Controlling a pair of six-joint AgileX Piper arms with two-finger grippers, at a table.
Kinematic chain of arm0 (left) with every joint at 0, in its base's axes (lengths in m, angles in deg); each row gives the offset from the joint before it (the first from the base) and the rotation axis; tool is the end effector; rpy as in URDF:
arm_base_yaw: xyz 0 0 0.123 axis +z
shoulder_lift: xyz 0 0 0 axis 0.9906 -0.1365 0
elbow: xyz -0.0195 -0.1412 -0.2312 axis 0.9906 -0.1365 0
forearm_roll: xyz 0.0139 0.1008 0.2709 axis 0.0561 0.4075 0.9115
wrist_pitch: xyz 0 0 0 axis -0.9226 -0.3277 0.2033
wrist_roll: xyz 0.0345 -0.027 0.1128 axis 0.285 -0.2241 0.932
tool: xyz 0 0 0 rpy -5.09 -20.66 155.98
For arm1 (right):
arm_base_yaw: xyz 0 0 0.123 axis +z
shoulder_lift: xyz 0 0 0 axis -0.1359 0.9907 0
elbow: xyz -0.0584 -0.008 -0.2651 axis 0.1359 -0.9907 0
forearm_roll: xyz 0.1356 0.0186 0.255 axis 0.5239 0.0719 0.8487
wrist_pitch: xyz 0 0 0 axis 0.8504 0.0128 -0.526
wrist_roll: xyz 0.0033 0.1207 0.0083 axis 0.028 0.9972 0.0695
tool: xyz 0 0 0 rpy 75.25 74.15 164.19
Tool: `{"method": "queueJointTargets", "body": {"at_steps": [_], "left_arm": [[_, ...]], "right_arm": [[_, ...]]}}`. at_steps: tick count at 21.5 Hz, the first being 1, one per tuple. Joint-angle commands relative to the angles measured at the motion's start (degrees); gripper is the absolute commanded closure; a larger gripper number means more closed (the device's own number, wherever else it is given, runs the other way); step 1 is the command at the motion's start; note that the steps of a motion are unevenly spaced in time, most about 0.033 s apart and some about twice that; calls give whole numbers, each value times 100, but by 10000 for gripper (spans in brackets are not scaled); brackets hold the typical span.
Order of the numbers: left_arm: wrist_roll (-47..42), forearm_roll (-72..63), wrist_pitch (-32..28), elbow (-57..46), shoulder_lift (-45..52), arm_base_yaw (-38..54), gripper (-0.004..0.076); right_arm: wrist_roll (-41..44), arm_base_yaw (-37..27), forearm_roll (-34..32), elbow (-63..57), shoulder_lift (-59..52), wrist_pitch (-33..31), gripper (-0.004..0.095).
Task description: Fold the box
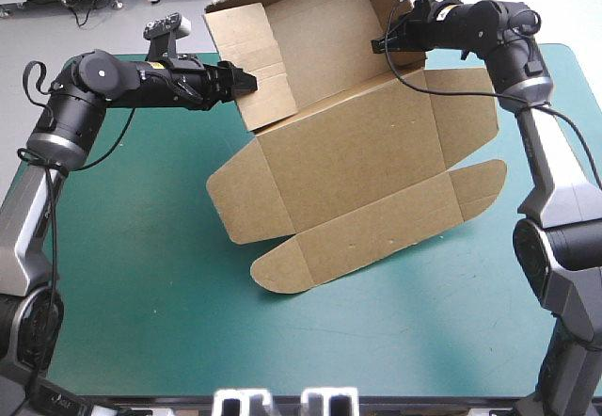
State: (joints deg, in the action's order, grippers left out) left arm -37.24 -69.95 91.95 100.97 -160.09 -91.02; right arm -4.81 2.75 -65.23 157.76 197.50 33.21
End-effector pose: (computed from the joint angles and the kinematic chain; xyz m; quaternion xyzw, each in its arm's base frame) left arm 0.4066 -0.1265 0.3761 0.0534 0.8738 -0.3285 0.3545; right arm 0.4933 0.1218 0.4105 -0.2028 0.8310 0.1139 0.5053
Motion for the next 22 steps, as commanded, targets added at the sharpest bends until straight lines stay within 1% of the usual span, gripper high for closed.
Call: {"method": "queueJointTargets", "body": {"at_steps": [1, 2, 3, 5, 6, 8, 10, 13, 15, 19, 21, 22], "left_arm": [[-403, 103, -439, 204, 248, -34, 288], [-456, 163, -545, 204, 248, -47, 288], [-588, 292, -867, 204, 248, -93, 288], [-588, 399, -1284, 204, 208, -271, 295], [-588, 535, -1383, 204, 202, -358, 309], [-627, 1078, -1655, 204, 30, -654, 367], [-691, 1224, -1956, 204, -146, -720, 376], [-1141, 1504, -2204, 204, -374, -720, 376], [-1382, 1547, -2348, 204, -540, -720, 376], [-1371, 1361, -2520, 204, -701, -720, 376], [-1371, 1376, -2520, 204, -716, -720, 381], [-1371, 1376, -2520, 204, -720, -720, 400]], "right_arm": [[174, 0, 270, 205, -358, 610, 931], [174, 0, 270, 205, -358, 600, 931], [174, 20, 270, 205, -358, 499, 931], [174, 29, 270, 205, -358, 377, 931], [174, 42, 270, 205, -358, 340, 931], [174, 42, 310, 205, -358, 235, 931], [174, 42, 298, 205, -358, 103, 931], [215, 42, 348, 205, -347, -73, 931], [188, 42, 662, 205, -309, -306, 931], [154, 42, 747, 205, -146, -900, 931], [154, 42, 747, 205, -54, -1032, 931], [154, 42, 791, 205, -6, -1087, 931]]}}
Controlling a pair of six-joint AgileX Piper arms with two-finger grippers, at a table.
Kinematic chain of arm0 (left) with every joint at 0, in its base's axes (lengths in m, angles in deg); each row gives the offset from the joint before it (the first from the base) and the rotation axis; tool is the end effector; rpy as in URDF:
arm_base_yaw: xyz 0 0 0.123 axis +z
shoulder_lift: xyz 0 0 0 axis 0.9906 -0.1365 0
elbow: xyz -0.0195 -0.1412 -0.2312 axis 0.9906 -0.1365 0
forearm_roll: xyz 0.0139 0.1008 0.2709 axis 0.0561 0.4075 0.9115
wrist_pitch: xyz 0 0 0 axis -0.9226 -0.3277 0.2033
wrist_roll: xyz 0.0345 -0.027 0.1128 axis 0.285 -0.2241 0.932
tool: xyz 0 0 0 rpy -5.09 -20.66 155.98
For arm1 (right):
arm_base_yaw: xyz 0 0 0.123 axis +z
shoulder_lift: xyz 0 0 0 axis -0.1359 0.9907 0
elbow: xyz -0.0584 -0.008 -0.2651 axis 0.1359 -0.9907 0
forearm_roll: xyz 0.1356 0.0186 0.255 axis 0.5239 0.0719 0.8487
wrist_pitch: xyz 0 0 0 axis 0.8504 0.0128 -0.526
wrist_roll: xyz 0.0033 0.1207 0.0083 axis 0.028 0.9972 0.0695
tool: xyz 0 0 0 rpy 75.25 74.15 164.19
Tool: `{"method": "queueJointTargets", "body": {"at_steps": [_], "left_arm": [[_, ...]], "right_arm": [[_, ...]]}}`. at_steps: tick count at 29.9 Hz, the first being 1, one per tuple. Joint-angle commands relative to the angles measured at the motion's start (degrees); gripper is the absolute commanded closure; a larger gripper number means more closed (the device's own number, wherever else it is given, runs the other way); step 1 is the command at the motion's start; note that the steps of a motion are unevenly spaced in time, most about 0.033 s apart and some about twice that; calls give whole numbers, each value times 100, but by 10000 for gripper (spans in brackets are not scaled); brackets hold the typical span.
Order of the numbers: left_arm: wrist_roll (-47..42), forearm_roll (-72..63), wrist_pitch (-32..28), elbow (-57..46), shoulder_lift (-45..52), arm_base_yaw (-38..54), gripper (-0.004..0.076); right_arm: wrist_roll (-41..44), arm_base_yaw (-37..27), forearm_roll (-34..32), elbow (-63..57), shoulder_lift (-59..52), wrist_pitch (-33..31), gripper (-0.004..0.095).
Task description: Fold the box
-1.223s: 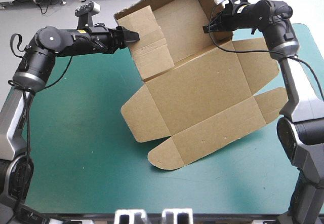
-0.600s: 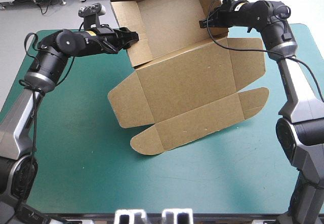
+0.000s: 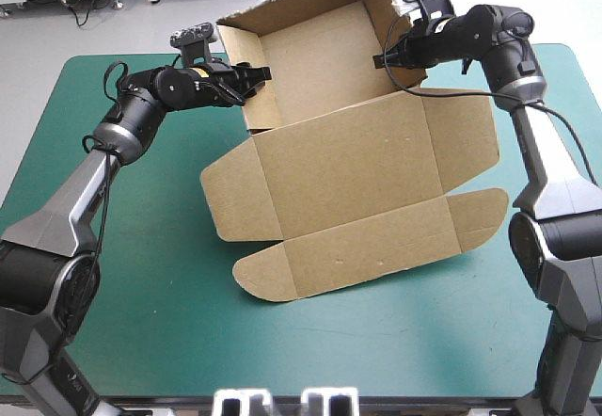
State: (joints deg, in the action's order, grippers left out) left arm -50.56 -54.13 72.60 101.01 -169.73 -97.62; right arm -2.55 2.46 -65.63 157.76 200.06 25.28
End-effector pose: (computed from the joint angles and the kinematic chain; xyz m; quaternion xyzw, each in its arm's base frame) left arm 0.4612 -0.1563 0.3136 -0.0119 0.8783 -0.2532 0.4053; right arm 0.4957 0.1223 0.3744 -0.2027 0.8739 0.1266 0.4234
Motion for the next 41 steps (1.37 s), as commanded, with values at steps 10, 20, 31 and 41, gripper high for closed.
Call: {"method": "queueJointTargets", "body": {"at_steps": [10, 20, 31, 41], "left_arm": [[1013, -223, 113, 211, 111, -73, 734], [1130, 143, 1779, 1117, -935, -307, 734], [491, 1553, 4080, 4044, -2544, -835, 734], [491, 1507, 4090, 3974, -2567, -845, 734]], "right_arm": [[-274, 71, 1015, 205, 385, -1395, 931], [80, 194, 581, 136, 763, -1559, 931], [608, 588, -93, -30, 763, -1568, 932], [940, 588, -747, -95, 763, -1568, 932]]}}
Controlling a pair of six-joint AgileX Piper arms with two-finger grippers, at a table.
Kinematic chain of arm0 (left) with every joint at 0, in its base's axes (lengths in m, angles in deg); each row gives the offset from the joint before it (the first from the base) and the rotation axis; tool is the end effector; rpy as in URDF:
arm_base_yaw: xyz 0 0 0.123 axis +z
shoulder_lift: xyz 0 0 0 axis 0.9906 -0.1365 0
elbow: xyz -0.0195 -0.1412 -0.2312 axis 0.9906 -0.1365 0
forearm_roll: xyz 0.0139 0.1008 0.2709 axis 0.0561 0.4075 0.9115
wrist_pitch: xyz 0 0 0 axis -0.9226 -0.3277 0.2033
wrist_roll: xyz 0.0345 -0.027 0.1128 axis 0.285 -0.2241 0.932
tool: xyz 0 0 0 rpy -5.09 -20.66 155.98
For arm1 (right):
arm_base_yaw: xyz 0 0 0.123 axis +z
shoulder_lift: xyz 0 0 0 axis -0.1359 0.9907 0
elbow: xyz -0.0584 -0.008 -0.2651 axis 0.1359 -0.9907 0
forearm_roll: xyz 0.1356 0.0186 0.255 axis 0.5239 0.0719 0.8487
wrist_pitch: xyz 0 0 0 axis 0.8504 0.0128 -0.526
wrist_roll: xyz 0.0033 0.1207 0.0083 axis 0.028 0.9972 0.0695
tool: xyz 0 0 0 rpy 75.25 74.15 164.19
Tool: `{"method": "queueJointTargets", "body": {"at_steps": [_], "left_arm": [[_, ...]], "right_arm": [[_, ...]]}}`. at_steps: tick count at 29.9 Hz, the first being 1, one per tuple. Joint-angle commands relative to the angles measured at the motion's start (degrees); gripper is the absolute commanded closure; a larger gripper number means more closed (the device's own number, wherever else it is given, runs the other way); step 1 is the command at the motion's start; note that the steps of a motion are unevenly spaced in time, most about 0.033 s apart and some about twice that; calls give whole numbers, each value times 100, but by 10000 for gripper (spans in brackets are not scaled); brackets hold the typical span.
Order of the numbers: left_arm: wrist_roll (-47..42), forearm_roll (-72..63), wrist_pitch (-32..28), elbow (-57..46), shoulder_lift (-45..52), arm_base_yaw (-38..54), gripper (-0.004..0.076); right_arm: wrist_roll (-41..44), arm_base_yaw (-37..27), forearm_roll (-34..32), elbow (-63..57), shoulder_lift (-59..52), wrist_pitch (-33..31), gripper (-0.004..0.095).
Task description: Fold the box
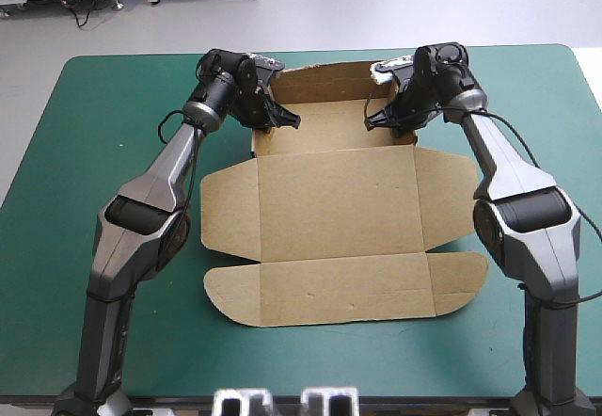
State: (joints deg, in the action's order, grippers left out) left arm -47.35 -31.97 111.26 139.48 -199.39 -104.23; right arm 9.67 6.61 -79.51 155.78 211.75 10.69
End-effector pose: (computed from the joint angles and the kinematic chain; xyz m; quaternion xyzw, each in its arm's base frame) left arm 0.5036 -0.2093 0.2309 0.1851 0.9606 -0.0594 0.1985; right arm 0.5024 0.1387 0.2341 -0.1751 0.9665 0.0517 0.1803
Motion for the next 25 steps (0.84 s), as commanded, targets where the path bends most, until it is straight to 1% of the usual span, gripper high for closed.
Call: {"method": "queueJointTargets", "body": {"at_steps": [1, 8, 10, 12, 15, 17, 19, 20, 23, 25], "left_arm": [[170, -750, 223, 81, 398, -183, 734], [84, -945, 223, 53, 374, -183, 733], [84, -976, 223, 53, 374, -183, 721], [84, -1046, 223, 53, 374, -183, 666], [84, -1112, 223, 53, 374, -183, 508], [49, -1152, 223, 53, 374, -183, 379], [-39, -1049, 223, 53, 396, -171, 279], [-63, -963, 223, 53, 411, -171, 248], [-63, -643, 223, 53, 489, -137, 230], [-63, -426, 223, 53, 608, -114, 230]], "right_arm": [[-264, 173, 641, 57, -406, -108, 932], [-241, 136, 630, -409, -406, -108, 932], [-263, 95, 665, -480, -406, -108, 930], [-263, 56, 680, -511, -406, -108, 925], [-263, 56, 680, -511, -416, -108, 851], [-263, 56, 691, -511, -416, -108, 730], [-418, 56, 691, -511, -416, -108, 552], [-503, 56, 680, -511, -416, -108, 452], [-419, 34, 637, -511, -416, -108, 198], [-275, -9, 652, -469, -416, -108, 102]]}}
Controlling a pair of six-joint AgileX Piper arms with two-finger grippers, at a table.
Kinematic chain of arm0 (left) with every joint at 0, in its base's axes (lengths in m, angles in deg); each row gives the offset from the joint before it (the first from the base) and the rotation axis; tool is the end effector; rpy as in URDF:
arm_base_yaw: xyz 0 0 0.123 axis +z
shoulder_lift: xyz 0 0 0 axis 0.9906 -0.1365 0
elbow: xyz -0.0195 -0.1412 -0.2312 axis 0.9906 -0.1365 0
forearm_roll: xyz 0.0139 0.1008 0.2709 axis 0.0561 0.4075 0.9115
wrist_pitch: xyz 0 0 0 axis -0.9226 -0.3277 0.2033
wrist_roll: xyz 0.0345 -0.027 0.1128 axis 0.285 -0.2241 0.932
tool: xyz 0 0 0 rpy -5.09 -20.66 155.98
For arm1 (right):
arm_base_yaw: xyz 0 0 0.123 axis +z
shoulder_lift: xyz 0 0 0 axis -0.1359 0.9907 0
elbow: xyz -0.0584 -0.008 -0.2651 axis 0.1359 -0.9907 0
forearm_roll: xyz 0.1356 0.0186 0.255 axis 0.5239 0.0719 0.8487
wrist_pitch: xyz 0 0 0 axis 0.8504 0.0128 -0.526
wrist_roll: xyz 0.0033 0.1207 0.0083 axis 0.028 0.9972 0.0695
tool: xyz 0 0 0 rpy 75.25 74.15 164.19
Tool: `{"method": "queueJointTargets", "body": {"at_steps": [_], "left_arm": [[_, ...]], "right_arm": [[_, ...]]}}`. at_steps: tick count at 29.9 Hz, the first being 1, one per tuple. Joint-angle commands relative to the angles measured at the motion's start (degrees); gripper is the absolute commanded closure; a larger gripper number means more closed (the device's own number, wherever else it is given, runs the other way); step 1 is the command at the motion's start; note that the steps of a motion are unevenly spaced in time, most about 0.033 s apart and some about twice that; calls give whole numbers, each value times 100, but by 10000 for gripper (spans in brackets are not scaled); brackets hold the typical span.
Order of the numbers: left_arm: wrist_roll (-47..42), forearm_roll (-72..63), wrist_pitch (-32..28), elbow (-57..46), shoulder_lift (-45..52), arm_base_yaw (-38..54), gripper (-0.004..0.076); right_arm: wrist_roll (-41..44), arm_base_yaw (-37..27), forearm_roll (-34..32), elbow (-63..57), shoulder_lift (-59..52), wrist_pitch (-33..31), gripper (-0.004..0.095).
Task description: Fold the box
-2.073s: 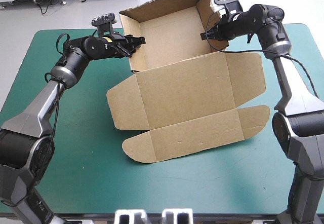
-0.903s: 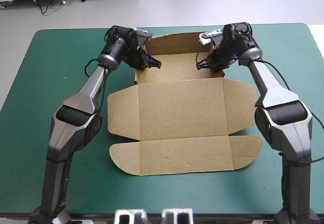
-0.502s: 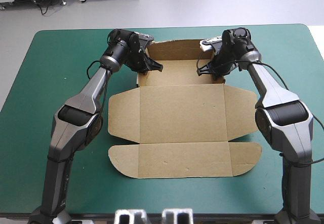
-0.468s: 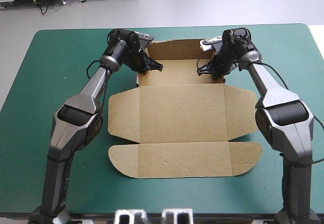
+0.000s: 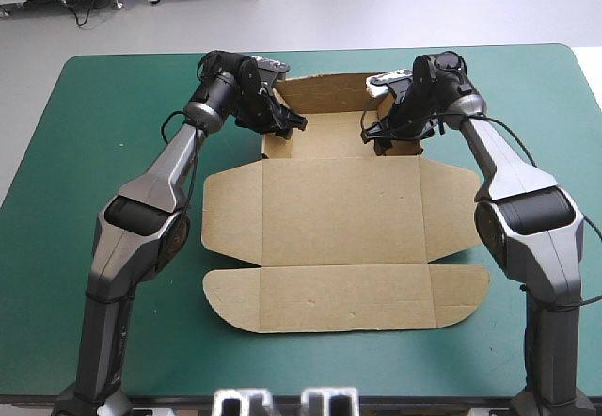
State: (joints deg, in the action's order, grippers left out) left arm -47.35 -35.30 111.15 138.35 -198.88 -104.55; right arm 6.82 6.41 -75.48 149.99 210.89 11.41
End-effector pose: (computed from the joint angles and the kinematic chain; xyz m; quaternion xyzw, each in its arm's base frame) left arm 0.4980 -0.2175 0.2297 0.1844 0.9607 -0.0874 0.1883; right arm 0.4914 0.1422 0.2101 -0.1896 0.9680 0.0795 0.1438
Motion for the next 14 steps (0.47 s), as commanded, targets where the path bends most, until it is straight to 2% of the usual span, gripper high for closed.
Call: {"method": "queueJointTargets", "body": {"at_steps": [1, 14], "left_arm": [[-63, 14, 235, 166, 600, -71, 230], [-136, 242, 235, 181, 1321, 195, 232]], "right_arm": [[68, -21, 249, 157, -341, -181, 80], [-8, -154, 78, 817, -1089, -170, 79]]}}
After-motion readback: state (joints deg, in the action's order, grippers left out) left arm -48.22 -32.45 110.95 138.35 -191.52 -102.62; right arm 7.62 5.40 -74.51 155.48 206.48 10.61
